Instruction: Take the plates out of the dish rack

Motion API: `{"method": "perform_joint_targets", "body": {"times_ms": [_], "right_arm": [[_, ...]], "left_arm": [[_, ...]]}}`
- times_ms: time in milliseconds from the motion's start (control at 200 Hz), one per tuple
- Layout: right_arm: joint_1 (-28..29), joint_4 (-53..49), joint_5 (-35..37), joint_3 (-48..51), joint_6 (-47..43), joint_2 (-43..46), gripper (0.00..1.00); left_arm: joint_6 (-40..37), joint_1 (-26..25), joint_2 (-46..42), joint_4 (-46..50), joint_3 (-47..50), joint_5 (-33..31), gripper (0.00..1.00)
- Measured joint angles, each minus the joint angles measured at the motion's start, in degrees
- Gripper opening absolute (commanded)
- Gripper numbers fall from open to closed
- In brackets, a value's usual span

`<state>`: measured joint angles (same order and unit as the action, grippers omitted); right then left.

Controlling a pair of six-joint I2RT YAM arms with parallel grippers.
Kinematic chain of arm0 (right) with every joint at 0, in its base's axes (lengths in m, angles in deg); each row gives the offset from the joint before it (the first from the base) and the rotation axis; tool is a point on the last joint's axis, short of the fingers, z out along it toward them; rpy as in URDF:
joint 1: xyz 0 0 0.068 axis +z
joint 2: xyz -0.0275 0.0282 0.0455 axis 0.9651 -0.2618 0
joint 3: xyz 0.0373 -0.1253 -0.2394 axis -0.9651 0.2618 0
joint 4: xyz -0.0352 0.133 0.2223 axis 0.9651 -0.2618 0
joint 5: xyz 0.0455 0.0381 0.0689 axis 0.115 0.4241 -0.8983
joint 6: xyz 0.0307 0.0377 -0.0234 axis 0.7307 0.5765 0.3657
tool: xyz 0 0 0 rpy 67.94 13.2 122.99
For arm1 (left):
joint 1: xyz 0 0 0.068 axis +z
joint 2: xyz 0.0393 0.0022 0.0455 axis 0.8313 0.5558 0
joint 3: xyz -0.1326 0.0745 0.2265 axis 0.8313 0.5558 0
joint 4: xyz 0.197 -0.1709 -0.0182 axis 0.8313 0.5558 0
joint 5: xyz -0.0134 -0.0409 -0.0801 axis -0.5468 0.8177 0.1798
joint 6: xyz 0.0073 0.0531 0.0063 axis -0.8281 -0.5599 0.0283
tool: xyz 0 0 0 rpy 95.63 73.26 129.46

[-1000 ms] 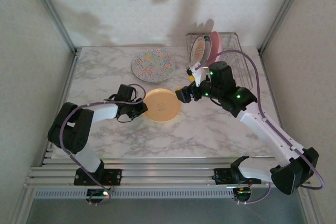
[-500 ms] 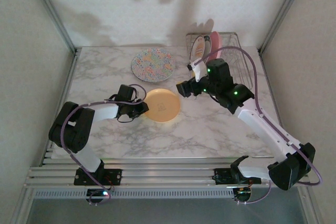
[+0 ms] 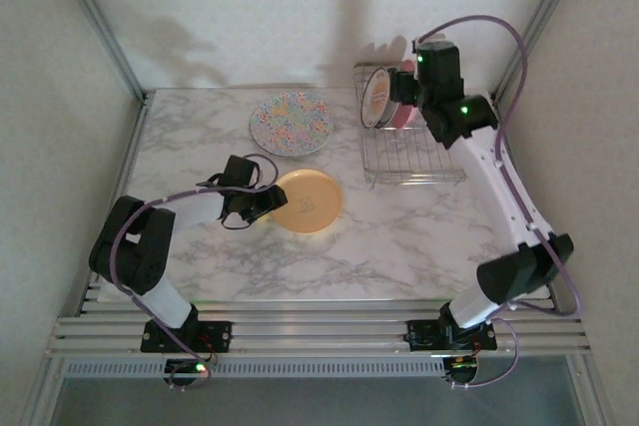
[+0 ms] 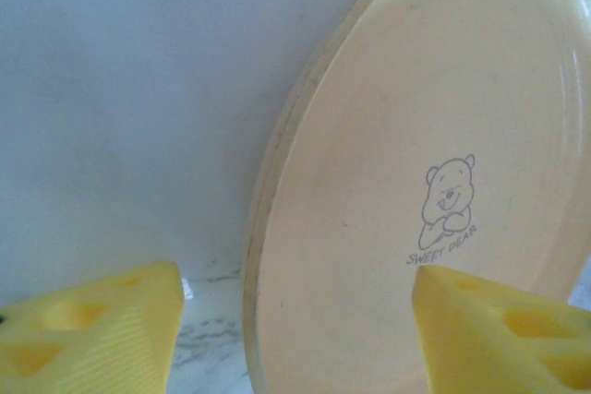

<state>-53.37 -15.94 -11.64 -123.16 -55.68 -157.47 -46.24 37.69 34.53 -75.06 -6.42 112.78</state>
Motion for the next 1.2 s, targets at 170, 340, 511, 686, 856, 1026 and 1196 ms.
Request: {"method": "perform_joint_targets", "body": {"times_ms": [170, 340, 511, 686, 856, 1026, 1196], "right_arm": [[-1.86, -2.21, 3.1, -6.78, 0.61, -9.79, 0.7], [-3.06, -2.47, 6.21, -13.05, -0.13, -20.35, 0.67], [-5.09, -5.25, 7.98, -23.23, -0.5, -30.88, 0.62], [-6.21, -7.56, 9.09, -27.76, 0.31, -35.41, 0.57], [-6.21, -7.98, 9.64, -29.09, 0.92, -37.57, 0.54], [-6.29, -7.98, 9.92, -29.75, 1.38, -39.78, 0.51], [-6.78, -8.0, 9.94, -30.95, 2.16, -42.12, 0.43]], "left_arm": [[-0.02, 0.0, -6.05, 5.16, -2.69, -3.8, 0.81], [0.0, 0.0, -12.83, 9.88, -10.67, -8.41, 0.82], [0.5, 0.0, -16.92, 9.07, -19.02, -7.61, 0.82], [3.54, -0.11, -20.26, 0.44, -20.61, -1.55, 0.81], [6.36, -0.22, -22.34, -7.67, -20.63, 2.89, 0.82], [8.48, -0.35, -23.41, -11.89, -19.93, 4.57, 0.82], [10.23, -0.44, -24.22, -13.29, -18.16, 5.03, 0.81]]}}
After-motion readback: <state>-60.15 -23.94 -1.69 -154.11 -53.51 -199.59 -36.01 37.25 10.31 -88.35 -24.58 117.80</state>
